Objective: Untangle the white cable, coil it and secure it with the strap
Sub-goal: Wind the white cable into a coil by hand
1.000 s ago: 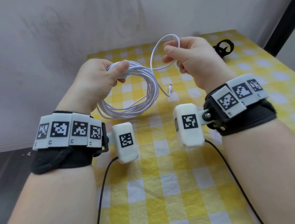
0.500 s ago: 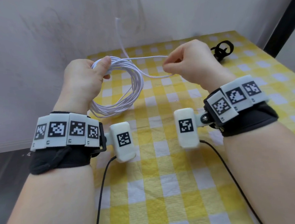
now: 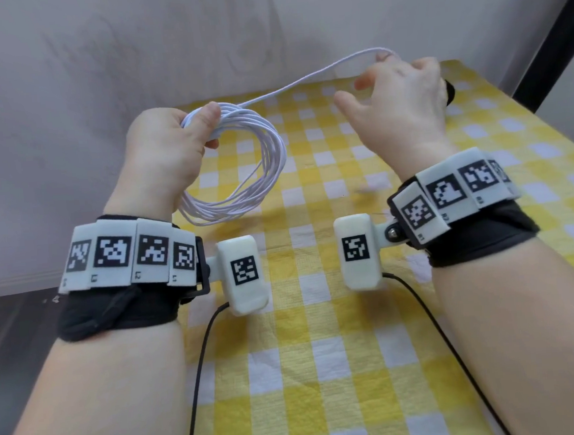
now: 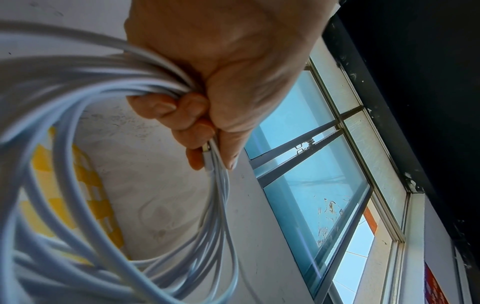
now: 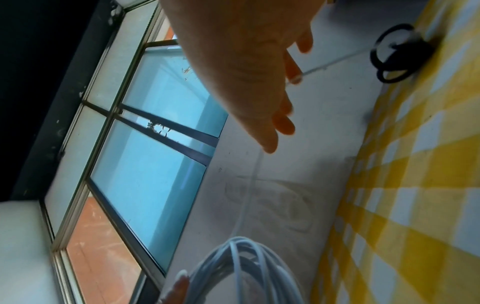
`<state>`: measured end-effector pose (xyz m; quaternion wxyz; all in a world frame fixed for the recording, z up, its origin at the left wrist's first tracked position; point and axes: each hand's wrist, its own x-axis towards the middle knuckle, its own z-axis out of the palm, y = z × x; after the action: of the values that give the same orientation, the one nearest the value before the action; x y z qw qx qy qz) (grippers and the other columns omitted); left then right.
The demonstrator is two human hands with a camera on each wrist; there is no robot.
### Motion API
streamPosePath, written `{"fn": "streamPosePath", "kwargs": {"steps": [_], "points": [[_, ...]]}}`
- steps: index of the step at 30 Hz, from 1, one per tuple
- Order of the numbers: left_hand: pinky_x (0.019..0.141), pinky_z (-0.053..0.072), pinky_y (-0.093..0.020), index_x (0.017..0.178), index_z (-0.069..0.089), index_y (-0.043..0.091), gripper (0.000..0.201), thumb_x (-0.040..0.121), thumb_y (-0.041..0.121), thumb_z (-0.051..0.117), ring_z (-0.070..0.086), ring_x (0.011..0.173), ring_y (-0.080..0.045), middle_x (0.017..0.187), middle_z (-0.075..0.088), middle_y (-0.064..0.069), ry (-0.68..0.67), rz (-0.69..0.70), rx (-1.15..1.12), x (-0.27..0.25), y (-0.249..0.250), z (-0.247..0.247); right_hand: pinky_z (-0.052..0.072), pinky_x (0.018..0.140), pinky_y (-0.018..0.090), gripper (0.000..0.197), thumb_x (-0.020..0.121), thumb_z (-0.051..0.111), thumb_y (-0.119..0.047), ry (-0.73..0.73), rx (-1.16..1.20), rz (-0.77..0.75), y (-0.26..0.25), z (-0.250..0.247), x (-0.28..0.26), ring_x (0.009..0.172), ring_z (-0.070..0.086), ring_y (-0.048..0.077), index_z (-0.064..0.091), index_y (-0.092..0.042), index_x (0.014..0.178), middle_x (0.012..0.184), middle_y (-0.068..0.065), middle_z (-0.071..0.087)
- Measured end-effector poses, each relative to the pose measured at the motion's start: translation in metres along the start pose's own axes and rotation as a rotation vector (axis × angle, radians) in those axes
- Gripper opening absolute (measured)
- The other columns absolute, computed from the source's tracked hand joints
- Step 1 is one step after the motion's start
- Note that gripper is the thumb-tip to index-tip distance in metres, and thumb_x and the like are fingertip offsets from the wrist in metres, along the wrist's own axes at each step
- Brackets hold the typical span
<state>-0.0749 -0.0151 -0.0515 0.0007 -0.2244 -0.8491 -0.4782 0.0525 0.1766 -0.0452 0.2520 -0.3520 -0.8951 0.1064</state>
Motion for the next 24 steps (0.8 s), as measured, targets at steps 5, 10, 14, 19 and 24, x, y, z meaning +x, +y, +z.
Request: {"fn": "streamPosePath", "kwargs": {"steps": [5, 10, 14, 19, 24], "points": [[0.052, 0.028, -0.028, 0.061, 0.061, 0.018, 0.043, 0.088, 0.051, 0.053, 0.032, 0.045, -0.019, 0.05, 0.044, 0.0, -0.036, -0.025, -0.061, -0.001, 0.002, -0.001, 0.043, 0.097, 0.039, 0.026, 0.083, 0.057, -0.046, -0.018, 0.26, -0.08, -0.007, 0.001, 0.0, 0.096, 0.06, 0.024, 0.062, -0.024, 0.071, 0.075, -0.003, 0.061], [0.046, 0.028, -0.026, 0.064, 0.06, 0.016, 0.041, 0.093, 0.045, 0.052, 0.031, 0.04, -0.012, 0.053, 0.041, 0.001, -0.202, 0.018, -0.062, -0.011, 0.014, 0.006, 0.035, 0.1, 0.02, 0.052, 0.076, 0.067, -0.052, -0.074, 0.501, -0.36, -0.029, 0.001, -0.013, 0.115, 0.051, 0.009, 0.06, -0.023, 0.118, 0.118, -0.004, 0.056], [0.047, 0.023, -0.026, 0.07, 0.055, 0.013, 0.035, 0.096, 0.036, 0.048, 0.025, 0.041, -0.009, 0.041, 0.037, 0.013, -0.416, 0.056, -0.189, -0.023, 0.025, 0.009, 0.05, 0.087, 0.026, 0.046, 0.076, 0.076, -0.028, -0.499, 0.628, -0.348, -0.036, 0.006, -0.022, 0.095, 0.063, 0.007, 0.062, -0.019, 0.119, 0.103, -0.003, 0.067], [0.041, 0.026, -0.018, 0.071, 0.054, 0.011, 0.038, 0.097, 0.037, 0.044, 0.025, 0.036, -0.006, 0.041, 0.034, 0.012, -0.373, 0.015, -0.373, -0.021, 0.028, 0.008, 0.051, 0.059, 0.025, 0.018, 0.086, 0.065, -0.01, -0.553, 0.886, -0.196, -0.026, 0.001, -0.018, 0.055, 0.059, 0.013, 0.065, 0.005, 0.094, 0.066, 0.003, 0.054], [0.054, 0.05, -0.028, 0.078, 0.058, 0.013, 0.032, 0.097, 0.035, 0.045, 0.054, 0.049, -0.016, 0.059, 0.057, 0.0, -0.492, -0.062, -0.444, -0.019, 0.021, 0.005, 0.049, 0.054, 0.029, 0.006, 0.095, 0.054, -0.014, -0.581, 1.031, -0.139, -0.028, 0.002, -0.017, 0.047, 0.043, 0.008, 0.057, -0.011, 0.098, 0.065, -0.004, 0.04]]}}
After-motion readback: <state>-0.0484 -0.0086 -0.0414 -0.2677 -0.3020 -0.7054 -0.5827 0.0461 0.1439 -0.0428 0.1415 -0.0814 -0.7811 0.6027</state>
